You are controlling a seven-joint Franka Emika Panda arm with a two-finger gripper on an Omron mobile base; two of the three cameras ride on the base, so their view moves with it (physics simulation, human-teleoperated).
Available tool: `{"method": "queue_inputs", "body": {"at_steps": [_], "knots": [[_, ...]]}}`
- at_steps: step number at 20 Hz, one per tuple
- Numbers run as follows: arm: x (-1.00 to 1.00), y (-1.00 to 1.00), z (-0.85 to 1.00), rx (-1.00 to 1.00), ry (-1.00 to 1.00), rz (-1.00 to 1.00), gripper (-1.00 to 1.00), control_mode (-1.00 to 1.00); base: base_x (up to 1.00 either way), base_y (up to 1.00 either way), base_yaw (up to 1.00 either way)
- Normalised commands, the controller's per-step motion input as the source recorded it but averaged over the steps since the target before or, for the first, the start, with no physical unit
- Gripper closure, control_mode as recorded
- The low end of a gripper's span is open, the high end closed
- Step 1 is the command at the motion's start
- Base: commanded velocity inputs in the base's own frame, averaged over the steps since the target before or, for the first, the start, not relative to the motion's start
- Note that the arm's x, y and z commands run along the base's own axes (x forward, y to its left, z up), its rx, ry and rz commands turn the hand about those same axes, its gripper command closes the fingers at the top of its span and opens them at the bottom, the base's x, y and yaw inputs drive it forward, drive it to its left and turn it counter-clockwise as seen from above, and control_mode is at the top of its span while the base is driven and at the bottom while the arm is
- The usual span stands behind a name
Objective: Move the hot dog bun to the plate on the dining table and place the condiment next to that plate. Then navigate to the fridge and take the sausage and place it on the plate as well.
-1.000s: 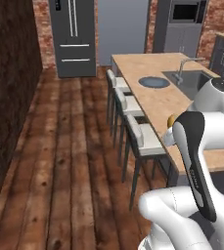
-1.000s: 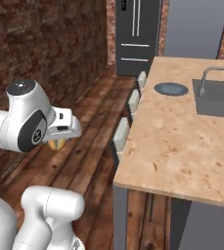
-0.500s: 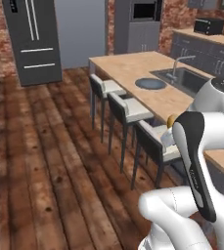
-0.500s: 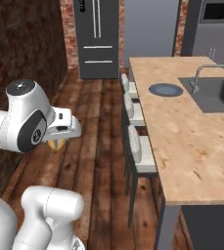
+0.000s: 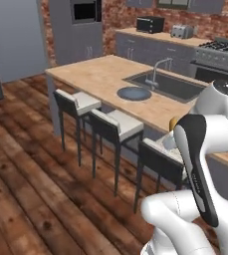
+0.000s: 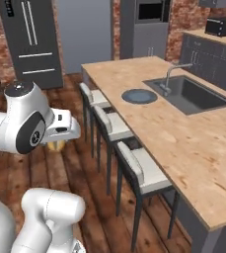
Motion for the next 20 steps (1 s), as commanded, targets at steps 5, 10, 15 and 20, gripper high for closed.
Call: {"method": "queue_inputs", "body": {"at_steps": [5,10,15,20], "knots": [[0.00,0.00,0.00,0.00,0.00,0.00,1.00,1.00,0.82,0.83,-0.58],[0.00,0.00,0.00,0.00,0.00,0.00,1.00,1.00,0.69,0.95,-0.51],[0.00,0.00,0.00,0.00,0.00,0.00,1.00,1.00,0.51,1.00,-0.48],[0.00,0.00,0.00,0.00,0.00,0.00,1.00,1.00,0.46,1.00,-0.46]]}}
